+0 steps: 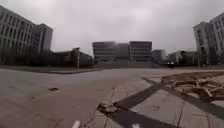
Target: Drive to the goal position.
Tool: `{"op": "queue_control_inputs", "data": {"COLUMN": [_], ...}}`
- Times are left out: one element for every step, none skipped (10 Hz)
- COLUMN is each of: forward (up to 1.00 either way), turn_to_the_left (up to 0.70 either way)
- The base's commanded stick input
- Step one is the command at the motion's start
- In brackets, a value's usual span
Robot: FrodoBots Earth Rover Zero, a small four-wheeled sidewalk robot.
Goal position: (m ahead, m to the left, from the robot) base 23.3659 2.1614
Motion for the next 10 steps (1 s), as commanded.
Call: {"op": "queue_control_inputs", "data": {"forward": [0.7, 0.7, 0.7, 0.7, 0.7, 0.7, 0.7, 0.7, 0.7, 0.7], "turn_to_the_left": [-0.2, -0.2, -0.02, 0.0, 0.0, 0.0, 0.0, 0.0, 0.0, 0.0]}}
